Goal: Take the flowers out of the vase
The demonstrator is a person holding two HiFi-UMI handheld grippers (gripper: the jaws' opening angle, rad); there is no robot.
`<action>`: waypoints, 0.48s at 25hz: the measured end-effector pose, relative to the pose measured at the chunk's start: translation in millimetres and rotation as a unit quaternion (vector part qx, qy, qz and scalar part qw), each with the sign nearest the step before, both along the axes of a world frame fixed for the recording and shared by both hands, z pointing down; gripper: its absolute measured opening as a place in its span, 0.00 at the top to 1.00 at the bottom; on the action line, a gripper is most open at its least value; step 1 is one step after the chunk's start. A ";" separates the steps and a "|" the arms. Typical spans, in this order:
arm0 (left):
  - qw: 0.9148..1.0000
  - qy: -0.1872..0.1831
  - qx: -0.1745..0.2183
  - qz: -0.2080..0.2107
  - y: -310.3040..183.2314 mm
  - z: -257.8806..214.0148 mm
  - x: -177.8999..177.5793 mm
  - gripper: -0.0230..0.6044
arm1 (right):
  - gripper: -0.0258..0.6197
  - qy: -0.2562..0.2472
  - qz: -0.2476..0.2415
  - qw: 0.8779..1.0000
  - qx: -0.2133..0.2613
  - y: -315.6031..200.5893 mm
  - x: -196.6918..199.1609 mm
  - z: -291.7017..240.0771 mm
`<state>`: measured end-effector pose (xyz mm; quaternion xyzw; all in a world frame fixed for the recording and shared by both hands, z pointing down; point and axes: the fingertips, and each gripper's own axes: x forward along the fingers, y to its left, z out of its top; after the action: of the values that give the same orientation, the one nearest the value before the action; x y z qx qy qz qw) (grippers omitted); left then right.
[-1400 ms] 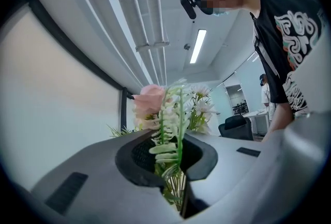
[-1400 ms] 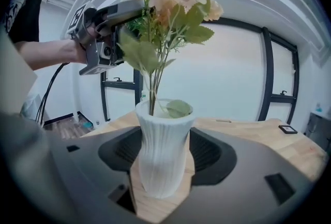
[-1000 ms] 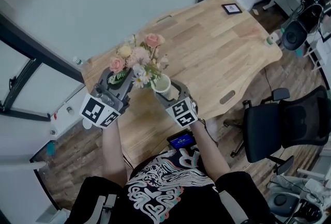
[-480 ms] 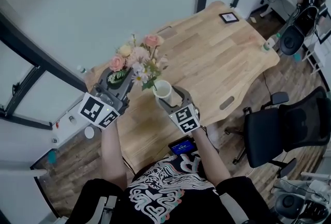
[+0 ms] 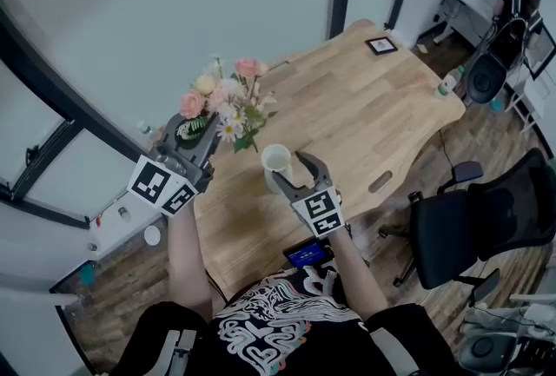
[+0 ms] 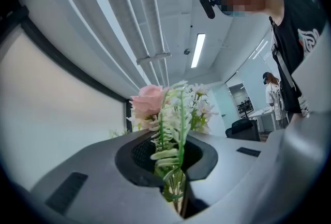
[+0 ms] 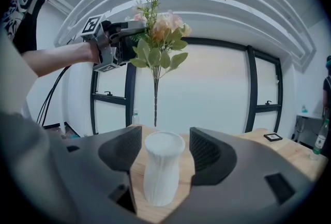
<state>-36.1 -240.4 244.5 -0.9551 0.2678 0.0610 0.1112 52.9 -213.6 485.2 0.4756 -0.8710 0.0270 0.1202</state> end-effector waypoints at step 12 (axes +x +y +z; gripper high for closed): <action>0.999 -0.012 -0.024 -0.026 4.0 15.8 -25.3 0.87 | 0.95 -0.018 0.023 0.998 0.064 16.5 3.2 -37.6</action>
<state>-61.5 -236.4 260.4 -0.9510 0.2921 0.0402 0.0928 56.1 -197.2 447.7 0.5021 -0.8616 -0.0173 0.0731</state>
